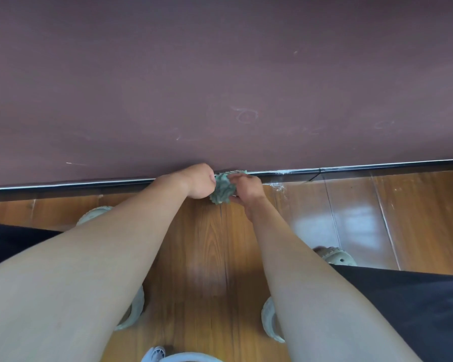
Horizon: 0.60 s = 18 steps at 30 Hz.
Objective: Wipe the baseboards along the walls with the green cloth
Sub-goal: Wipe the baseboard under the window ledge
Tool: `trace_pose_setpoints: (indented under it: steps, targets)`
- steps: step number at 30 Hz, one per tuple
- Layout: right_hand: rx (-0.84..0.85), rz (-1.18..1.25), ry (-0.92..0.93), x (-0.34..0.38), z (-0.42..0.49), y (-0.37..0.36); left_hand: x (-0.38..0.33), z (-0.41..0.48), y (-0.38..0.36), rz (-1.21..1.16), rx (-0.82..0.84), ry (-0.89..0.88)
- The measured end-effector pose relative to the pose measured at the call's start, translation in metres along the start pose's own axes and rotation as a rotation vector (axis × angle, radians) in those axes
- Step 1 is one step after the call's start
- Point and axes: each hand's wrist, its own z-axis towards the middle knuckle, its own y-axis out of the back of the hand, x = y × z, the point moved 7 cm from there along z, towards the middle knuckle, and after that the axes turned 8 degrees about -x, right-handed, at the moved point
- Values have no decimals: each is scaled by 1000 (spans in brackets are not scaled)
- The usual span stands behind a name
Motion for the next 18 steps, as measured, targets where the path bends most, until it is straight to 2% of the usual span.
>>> trace_pose_setpoints:
  steps: [4, 7, 14, 18]
  targets:
    - [-189, 127, -15, -4, 6, 45, -12, 2, 0, 6, 19, -44]
    - [-186, 181, -33, -6, 3, 62, -22, 2, 1, 29, 16, -76]
    - [-142, 102, -85, -11, -29, 97, -62, -10, 4, 69, -5, -161]
    - [-214, 179, -58, -10, -53, 125, -79, -26, 4, 126, -10, -223]
